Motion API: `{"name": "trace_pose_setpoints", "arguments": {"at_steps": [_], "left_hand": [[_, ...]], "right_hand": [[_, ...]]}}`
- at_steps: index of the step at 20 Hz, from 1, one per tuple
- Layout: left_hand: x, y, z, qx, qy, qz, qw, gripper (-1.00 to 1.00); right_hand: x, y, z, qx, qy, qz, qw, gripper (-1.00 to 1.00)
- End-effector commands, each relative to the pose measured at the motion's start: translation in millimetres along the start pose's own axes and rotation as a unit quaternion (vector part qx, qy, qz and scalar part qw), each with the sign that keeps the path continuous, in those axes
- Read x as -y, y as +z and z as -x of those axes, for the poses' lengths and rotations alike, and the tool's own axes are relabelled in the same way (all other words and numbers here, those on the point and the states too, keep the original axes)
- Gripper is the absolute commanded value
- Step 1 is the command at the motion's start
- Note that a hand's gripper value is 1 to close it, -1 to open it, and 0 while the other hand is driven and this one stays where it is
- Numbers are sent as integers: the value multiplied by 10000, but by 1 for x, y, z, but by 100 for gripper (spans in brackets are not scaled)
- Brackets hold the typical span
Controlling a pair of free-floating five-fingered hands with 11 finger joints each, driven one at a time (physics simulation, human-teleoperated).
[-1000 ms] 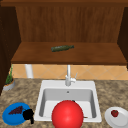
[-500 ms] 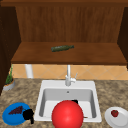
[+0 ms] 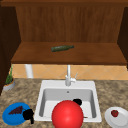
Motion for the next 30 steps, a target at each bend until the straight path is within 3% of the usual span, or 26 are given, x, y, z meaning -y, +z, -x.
{"name": "trace_pose_setpoints", "arguments": {"at_steps": [1,8,23,30], "left_hand": [[0,0,0,0,0,0,10000,0],[0,0,0,0,0,0,10000,0],[0,0,0,0,0,0,10000,0],[0,0,0,0,0,0,10000,0]], "right_hand": [[10,10,9,296,-453,62,9985,-100],[30,23,24,631,-704,76,9955,-100],[99,60,46,1302,-772,247,9882,-100],[142,84,62,1575,-685,348,9845,-100]]}}
